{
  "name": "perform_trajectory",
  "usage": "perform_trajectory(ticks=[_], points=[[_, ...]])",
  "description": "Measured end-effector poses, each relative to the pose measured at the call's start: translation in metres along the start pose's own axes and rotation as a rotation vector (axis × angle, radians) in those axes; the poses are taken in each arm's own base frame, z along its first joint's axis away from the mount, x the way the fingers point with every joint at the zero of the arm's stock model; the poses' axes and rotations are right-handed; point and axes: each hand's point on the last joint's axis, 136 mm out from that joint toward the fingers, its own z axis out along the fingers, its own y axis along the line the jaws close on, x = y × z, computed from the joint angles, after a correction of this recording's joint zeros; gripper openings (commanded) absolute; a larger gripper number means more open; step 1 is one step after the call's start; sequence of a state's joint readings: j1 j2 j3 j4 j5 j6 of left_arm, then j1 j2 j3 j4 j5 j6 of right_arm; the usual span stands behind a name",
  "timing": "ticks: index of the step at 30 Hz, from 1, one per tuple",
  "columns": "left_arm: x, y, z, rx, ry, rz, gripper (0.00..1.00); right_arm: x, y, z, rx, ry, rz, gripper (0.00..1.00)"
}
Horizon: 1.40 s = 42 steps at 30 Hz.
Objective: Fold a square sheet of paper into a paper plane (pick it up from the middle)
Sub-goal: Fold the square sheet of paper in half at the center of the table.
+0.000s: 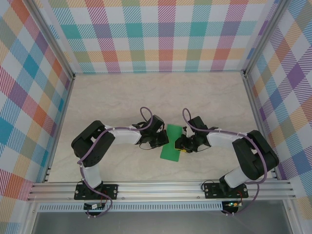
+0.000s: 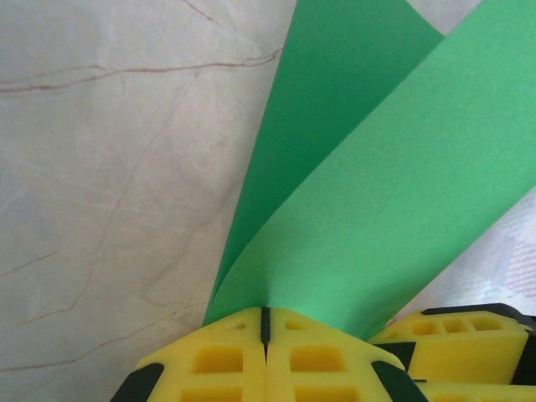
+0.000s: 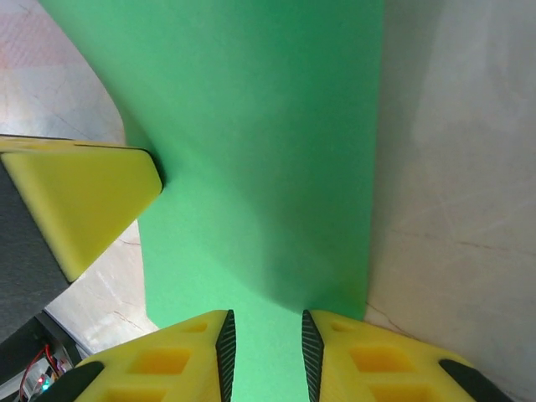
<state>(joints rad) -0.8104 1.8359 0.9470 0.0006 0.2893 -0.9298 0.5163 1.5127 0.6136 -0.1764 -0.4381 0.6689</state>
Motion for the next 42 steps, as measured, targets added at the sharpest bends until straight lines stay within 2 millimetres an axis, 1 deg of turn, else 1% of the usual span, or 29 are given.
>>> perform_trajectory(ticks=[4,8,11,13,17,25,27,30,32,35,38,42], points=[[0.000,-0.001,0.000,-0.003,0.004,0.002,0.00,-0.006,0.006,-0.008,-0.027,-0.021,-0.001,0.31],[0.000,-0.001,0.000,-0.010,0.008,0.000,0.00,-0.027,0.019,-0.019,-0.069,-0.066,-0.006,0.30],[0.000,-0.001,0.000,-0.011,0.009,0.000,0.00,-0.041,0.024,-0.019,-0.086,-0.080,-0.012,0.30],[0.000,-0.001,0.000,-0.011,0.009,0.000,0.00,-0.044,0.019,-0.013,-0.077,-0.075,-0.009,0.29],[0.000,0.000,0.000,-0.012,0.009,0.003,0.00,-0.038,0.001,0.002,-0.035,-0.028,0.022,0.29],[0.000,0.000,0.000,-0.012,0.009,0.003,0.00,-0.041,0.004,-0.001,-0.042,-0.028,0.006,0.29],[0.000,0.000,0.000,-0.012,0.009,0.003,0.00,-0.047,0.009,-0.005,-0.052,-0.037,0.004,0.29],[0.000,0.000,0.000,-0.012,0.009,0.003,0.00,-0.064,0.020,-0.014,-0.079,-0.073,-0.012,0.29],[0.000,0.000,0.000,-0.012,0.009,0.003,0.00,-0.074,0.023,-0.018,-0.091,-0.092,-0.018,0.29],[0.000,-0.001,0.000,-0.012,0.008,0.003,0.00,-0.080,0.016,-0.012,-0.085,-0.091,-0.009,0.28],[0.000,-0.001,0.000,-0.012,0.008,0.003,0.00,-0.076,0.003,-0.001,-0.062,-0.058,0.020,0.29],[0.000,0.000,0.000,-0.012,0.009,0.003,0.00,-0.076,0.002,0.000,-0.075,-0.050,0.026,0.29]])
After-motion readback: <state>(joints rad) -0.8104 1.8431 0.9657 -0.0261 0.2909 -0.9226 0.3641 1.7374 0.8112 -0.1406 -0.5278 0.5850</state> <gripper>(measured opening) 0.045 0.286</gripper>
